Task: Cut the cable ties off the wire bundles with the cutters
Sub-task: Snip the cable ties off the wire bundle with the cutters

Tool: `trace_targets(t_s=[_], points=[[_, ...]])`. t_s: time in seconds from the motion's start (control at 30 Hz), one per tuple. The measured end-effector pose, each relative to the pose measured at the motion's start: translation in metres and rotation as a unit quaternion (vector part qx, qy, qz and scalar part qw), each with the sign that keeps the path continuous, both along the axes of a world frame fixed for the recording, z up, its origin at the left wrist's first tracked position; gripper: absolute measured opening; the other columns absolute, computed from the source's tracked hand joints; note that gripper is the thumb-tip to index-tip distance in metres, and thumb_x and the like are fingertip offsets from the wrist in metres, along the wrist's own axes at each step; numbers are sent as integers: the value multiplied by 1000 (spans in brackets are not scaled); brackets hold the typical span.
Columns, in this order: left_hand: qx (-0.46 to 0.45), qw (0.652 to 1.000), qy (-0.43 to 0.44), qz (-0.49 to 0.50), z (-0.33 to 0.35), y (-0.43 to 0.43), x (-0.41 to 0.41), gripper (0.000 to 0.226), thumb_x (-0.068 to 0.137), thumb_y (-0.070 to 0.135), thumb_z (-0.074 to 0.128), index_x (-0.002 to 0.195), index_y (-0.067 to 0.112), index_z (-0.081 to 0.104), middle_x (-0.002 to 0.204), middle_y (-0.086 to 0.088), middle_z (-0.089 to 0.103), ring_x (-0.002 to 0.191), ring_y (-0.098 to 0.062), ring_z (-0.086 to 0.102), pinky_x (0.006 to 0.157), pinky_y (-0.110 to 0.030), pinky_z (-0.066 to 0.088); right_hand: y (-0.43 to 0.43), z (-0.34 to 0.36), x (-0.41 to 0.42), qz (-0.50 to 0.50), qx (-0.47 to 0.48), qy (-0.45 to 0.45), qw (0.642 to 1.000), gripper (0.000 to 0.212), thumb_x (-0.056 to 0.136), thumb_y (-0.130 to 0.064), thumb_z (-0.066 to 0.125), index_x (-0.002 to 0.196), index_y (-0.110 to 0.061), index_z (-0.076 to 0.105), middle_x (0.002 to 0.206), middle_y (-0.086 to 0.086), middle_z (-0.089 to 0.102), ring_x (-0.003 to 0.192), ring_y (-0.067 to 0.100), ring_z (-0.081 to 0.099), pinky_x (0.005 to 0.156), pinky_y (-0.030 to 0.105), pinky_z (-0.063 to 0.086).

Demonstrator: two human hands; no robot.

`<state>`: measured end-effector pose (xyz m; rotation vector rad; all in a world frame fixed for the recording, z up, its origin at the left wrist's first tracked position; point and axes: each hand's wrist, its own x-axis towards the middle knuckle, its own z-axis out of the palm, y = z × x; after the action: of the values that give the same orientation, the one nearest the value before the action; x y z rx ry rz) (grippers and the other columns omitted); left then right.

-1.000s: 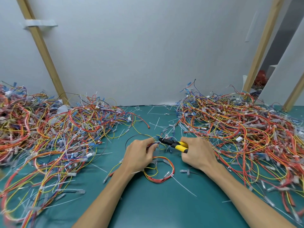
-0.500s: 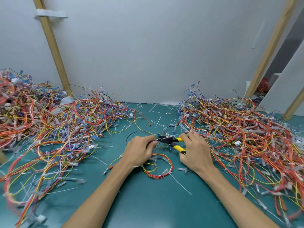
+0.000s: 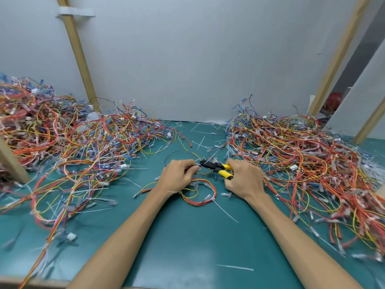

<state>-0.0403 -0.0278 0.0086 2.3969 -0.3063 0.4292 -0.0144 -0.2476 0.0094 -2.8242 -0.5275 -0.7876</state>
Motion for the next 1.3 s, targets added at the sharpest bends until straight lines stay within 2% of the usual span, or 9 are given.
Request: trace_targets(t_s=[0.2,0.33,0.6,0.73,0.8,1.0,1.13,1.3], points=[[0,1000,-7,14,-3,1,-6,21,96,29,55,80,22,65,53,22,50,63,-12,46,57,-28,34,0,1,0,4,-9,14,1000,17,69,-26,67,83,-22,58,65,-3,57,63,23,54,52,25,32],[10,1000,-3,18,-2,1,-4,21,97,31,54,84,21,68,58,19,53,68,-13,49,59,-29,35,0,2,-1,3,-5,29,1000,17,71,-26,67,85,-21,58,71,-2,60,66,23,52,54,27,34],[5,1000,-3,10,-8,3,-3,22,96,31,54,80,24,67,57,24,54,63,-11,50,58,-28,35,3,-2,-8,-8,7,40,999,19,72,-29,66,88,-22,59,74,-1,63,70,25,57,56,27,36],[1,1000,-4,5,-8,2,-4,23,96,30,55,78,21,67,61,13,60,66,-16,55,59,-32,41,3,-6,-13,-14,15,34,999,19,76,-35,65,88,-21,59,76,0,62,74,27,57,56,28,36],[4,1000,-9,4,-8,3,-5,24,96,30,55,76,22,66,58,14,57,62,-12,52,57,-30,38,3,-6,-13,-12,15,34,999,21,78,-36,65,93,-21,60,80,0,61,77,26,57,57,28,38],[-13,1000,-8,3,-7,4,-5,25,96,28,56,75,22,67,50,20,51,57,-4,48,55,-28,30,4,-6,-12,-3,13,48,999,33,80,-33,67,107,-17,57,87,3,57,78,20,44,65,29,33],[-11,1000,-1,7,-7,4,-4,28,96,30,54,70,24,63,49,11,50,53,-5,48,51,-27,28,5,-5,-12,2,12,49,999,28,79,-29,66,103,-16,57,84,3,57,79,24,50,63,28,32],[-12,1000,-12,5,-6,3,-6,27,96,28,55,70,24,62,48,10,47,51,-9,46,51,-29,31,6,-3,-14,-1,13,49,999,18,77,-29,64,89,-19,55,74,2,58,70,27,53,57,29,35]])
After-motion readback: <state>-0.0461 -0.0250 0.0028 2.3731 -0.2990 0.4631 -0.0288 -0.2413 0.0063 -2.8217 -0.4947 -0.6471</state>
